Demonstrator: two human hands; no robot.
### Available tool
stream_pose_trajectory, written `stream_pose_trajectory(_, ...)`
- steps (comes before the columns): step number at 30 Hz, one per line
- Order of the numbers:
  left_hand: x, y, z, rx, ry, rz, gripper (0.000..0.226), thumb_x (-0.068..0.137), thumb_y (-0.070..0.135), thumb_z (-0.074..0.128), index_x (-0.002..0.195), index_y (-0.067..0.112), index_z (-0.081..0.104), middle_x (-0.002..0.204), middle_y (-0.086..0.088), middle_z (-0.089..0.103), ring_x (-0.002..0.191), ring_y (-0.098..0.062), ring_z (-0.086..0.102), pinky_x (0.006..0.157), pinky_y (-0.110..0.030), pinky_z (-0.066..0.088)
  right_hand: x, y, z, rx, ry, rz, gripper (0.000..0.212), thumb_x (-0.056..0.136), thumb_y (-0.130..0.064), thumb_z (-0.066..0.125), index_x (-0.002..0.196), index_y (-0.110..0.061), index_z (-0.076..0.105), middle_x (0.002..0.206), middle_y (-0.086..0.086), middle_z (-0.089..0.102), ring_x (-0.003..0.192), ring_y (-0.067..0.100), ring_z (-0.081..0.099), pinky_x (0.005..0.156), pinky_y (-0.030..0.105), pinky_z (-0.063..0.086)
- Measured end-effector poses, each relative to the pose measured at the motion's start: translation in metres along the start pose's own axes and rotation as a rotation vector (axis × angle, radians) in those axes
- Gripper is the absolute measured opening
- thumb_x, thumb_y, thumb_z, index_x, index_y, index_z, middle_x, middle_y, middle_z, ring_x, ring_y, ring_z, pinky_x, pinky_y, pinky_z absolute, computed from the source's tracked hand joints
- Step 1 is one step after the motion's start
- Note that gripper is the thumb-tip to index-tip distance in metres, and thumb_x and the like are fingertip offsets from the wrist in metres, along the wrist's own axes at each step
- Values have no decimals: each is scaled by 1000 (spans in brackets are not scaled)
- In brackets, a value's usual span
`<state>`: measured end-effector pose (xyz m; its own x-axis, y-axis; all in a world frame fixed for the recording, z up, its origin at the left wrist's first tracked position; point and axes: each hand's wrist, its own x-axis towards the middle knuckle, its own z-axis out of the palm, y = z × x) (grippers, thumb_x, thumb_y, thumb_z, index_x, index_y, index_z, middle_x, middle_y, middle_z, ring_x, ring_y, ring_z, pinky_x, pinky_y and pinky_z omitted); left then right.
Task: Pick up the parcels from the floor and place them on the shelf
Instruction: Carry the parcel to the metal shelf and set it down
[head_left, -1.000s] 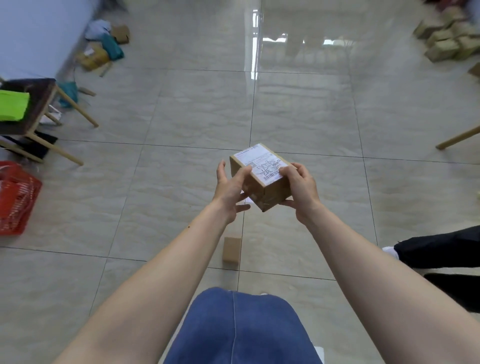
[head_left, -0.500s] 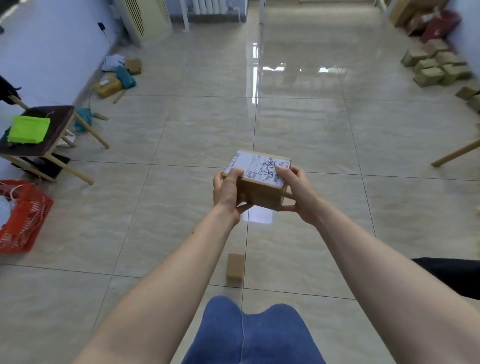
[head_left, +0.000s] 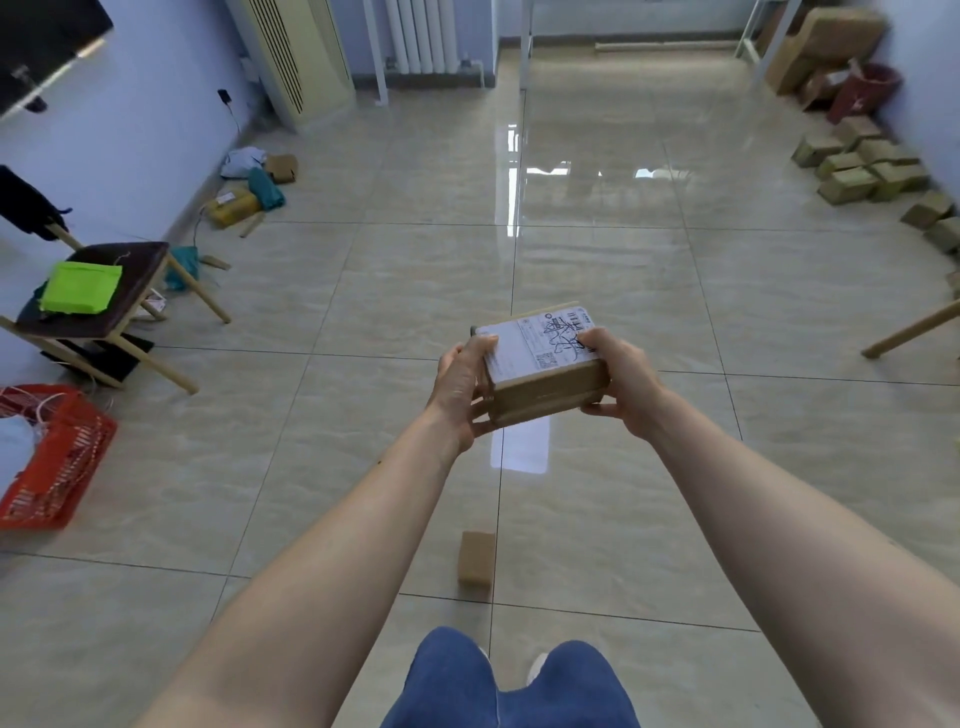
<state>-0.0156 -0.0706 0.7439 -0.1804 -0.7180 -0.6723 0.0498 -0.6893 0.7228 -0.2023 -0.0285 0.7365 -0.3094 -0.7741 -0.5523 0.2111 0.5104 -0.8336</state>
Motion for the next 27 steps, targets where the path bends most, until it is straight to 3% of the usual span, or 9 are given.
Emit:
stream_pose_trajectory(4,-2,8,-4,80,-93,-6,32,66,44,69,93,29,64,86,-2,62,80,-22,63,77,-37,59,1,-11,-5,-57,-19,-9,28,75,-45,63,91,-22,65,79,-1,53,67,18,50,66,34,52)
stream_pose_trajectory(6,-3,10,-4,75,-104,-24,30,62,42,71,88,28,65,82,-2,61,75,-22,63,70,-36,61,2,-15,-6,-75,-22,-8,28,77,-45,63,93,-22,65,83,0,54,71,18,50,71,35,52)
stream_pose_trajectory(9,-3,13,-3,26,-85,-13,34,61,39,72,92,26,66,86,-4,61,79,-24,64,73,-43,62,1,-17,-4,-35,-44,-14,39,78,-48,65,108,-23,64,98,2,58,84,22,59,79,39,56)
stream_pose_trajectory(12,-3,16,1,-18,-43,27,45,65,39,70,107,23,65,92,-4,63,87,-24,64,72,-44,62,1,-16,-1,-2,-64,7,74,75,-58,68,138,-27,48,124,4,52,112,32,57,92,51,55)
stream_pose_trajectory(15,-4,20,7,-46,-13,75,53,66,40,68,115,21,64,101,-6,69,95,-24,65,84,-50,59,-1,-15,6,43,-79,26,89,76,-62,70,148,-25,33,135,9,40,115,37,58,88,54,57)
stream_pose_trajectory(20,-8,26,16,-56,-30,127,60,68,40,66,124,19,59,111,-9,69,98,-24,66,78,-45,60,-5,-23,20,99,-139,-17,72,81,-52,71,140,-20,43,126,15,62,103,34,70,83,51,61)
stream_pose_trajectory(25,-7,32,14,79,-70,145,64,68,48,64,127,23,56,118,-7,68,106,-24,63,97,-53,48,-6,-31,19,97,-45,-80,56,81,-51,71,121,-21,46,117,9,67,100,30,71,78,46,61)
stream_pose_trajectory(27,-5,34,12,101,-73,162,62,73,49,64,128,22,53,117,-8,68,108,-25,64,94,-49,50,-7,-33,18,78,-26,-95,54,80,-53,70,118,-21,49,117,8,69,99,28,72,71,41,61)
